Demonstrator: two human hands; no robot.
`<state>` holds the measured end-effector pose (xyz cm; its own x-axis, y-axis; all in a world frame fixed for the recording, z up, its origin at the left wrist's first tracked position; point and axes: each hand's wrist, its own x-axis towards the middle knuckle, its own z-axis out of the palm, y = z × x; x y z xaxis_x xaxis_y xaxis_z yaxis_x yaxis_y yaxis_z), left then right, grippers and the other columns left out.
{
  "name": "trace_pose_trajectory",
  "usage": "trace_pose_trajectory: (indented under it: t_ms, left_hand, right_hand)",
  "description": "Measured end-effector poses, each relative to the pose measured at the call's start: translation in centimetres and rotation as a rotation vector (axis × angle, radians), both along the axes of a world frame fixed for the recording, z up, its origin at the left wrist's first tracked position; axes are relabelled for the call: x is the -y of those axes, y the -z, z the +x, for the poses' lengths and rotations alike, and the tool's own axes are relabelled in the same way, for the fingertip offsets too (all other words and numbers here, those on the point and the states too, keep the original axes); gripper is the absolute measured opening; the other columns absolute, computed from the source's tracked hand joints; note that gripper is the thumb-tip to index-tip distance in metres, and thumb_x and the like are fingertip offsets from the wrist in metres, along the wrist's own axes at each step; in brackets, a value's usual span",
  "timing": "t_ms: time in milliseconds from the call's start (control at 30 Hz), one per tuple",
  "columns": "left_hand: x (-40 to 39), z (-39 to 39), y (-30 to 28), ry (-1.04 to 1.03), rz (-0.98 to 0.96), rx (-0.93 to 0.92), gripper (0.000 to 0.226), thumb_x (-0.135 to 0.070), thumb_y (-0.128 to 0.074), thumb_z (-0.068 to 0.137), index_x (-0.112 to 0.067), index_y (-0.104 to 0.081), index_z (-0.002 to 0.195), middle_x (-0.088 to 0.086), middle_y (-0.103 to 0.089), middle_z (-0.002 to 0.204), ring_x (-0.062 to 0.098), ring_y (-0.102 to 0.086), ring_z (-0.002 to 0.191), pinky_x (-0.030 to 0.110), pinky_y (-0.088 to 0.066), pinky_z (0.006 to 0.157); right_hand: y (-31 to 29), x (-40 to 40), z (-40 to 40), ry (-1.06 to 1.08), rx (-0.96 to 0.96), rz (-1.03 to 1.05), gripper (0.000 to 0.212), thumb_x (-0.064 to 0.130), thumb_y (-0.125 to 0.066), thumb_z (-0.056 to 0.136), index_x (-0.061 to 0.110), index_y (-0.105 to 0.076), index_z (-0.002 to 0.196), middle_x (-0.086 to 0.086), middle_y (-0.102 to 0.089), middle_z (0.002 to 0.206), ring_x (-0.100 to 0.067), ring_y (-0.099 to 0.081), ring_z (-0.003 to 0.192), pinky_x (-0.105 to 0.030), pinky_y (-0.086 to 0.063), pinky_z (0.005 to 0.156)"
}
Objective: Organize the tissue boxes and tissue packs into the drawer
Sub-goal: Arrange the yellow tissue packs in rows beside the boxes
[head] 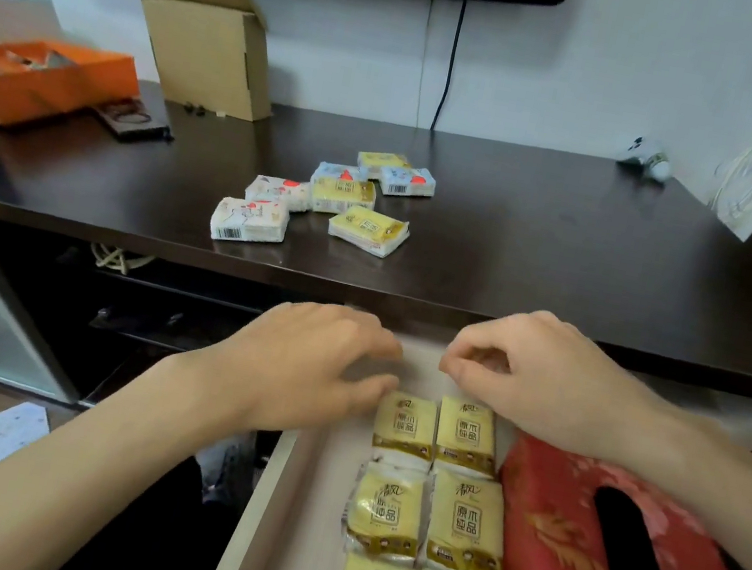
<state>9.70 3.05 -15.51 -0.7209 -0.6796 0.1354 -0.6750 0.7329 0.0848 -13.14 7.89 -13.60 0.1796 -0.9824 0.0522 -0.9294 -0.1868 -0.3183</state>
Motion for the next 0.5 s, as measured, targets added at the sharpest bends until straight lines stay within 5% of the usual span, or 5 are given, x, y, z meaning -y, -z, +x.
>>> trace_pose_trajectory:
  t_ms: [100,200,367,500]
  left_hand:
    - [1.6,1.7,-1.5,-0.158,-0.010,-0.194,0.036,-0.055,-0.043,0.090,-0.039,-0.066,0.113,-0.023,-0.067,0.106,0.000,-0.061,0.099,0.034,-0.053,0.080]
    - [4.3,2.8,-2.7,-0.270,-0.008,-0.289,0.031,-0.046,-0.049,0.092,-0.034,-0.068,0.114,-0.018,-0.069,0.107,0.001,-0.062,0.096,0.032,-0.054,0.079]
    - [9.6,2.8,-3.4,-0.375,-0.009,-0.287,0.039,-0.037,-0.051,0.093,-0.028,-0.062,0.129,-0.007,-0.059,0.131,0.017,-0.056,0.116,0.041,-0.049,0.093]
    - [11.7,1.2,-2.6,-0.330,-0.069,-0.246,0.043,-0.017,-0.051,0.092,-0.015,-0.057,0.134,0.002,-0.052,0.140,0.022,-0.048,0.128,0.038,-0.045,0.099]
  right_hand:
    - [-1.5,2.8,0.5,-0.003,0.223,-0.083,0.018,0.034,-0.064,0.092,0.035,-0.079,0.082,0.022,-0.075,0.078,0.001,-0.066,0.075,-0.030,-0.051,0.071]
    - [-1.8,6.6,1.7,0.011,0.331,-0.132,0.017,0.025,-0.065,0.095,0.032,-0.080,0.092,0.013,-0.079,0.092,-0.007,-0.071,0.088,-0.037,-0.057,0.084]
    - [-0.8,12.5,3.6,0.000,0.263,-0.167,0.024,0.023,-0.064,0.100,0.029,-0.073,0.121,0.005,-0.067,0.127,-0.015,-0.062,0.113,-0.039,-0.053,0.096]
    - [0.5,14.2,3.6,-0.032,0.138,-0.151,0.034,0.026,-0.061,0.101,0.026,-0.067,0.135,0.004,-0.062,0.135,-0.018,-0.058,0.121,-0.042,-0.051,0.098]
